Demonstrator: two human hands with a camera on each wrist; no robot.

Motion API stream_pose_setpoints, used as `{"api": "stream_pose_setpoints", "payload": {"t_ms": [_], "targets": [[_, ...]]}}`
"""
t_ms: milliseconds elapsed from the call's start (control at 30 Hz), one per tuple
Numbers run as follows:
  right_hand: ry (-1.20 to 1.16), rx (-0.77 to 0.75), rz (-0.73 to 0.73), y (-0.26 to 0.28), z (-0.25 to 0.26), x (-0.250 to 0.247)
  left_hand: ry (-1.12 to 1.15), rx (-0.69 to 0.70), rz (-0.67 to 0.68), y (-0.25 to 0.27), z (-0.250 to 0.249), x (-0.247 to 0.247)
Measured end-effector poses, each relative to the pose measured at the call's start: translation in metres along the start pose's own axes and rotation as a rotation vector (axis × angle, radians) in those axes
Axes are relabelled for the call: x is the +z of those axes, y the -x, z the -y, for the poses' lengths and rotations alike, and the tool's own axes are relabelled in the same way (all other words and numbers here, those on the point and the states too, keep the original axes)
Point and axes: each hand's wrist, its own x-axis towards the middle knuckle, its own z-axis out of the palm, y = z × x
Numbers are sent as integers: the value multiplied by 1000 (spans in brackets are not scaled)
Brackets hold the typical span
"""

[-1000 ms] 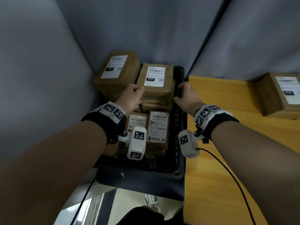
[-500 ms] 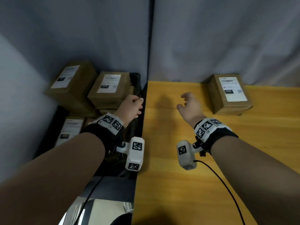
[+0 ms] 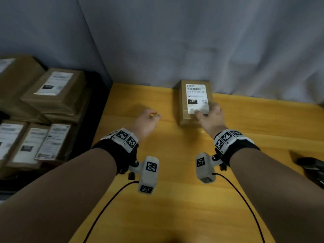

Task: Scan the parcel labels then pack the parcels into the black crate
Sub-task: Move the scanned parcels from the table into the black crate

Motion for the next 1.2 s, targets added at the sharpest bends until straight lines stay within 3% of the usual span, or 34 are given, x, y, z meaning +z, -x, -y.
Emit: {"api": "stream_pose_setpoints", "payload": {"t_ms": [67, 267, 467, 600, 867, 1033, 1200], "targets": [[-216, 74, 33, -9, -13, 1, -26, -24, 45, -13, -5, 15], [-523, 243, 203, -25, -51, 5, -48, -73, 177, -40, -24, 59], [-895, 308, 362, -11, -48, 12, 254, -126, 205, -26, -10, 61], [-997, 286, 425, 13, -24, 25, 618, -227, 188, -11, 1, 33], [-968, 191, 504, 72, 38, 52, 568, -182, 44, 27, 26, -40], [-876, 145, 500, 116, 76, 75, 601, -186, 49, 58, 64, -93], [-831, 163, 543, 169, 130, 128, 627, -203, 74, 86, 105, -178]]}}
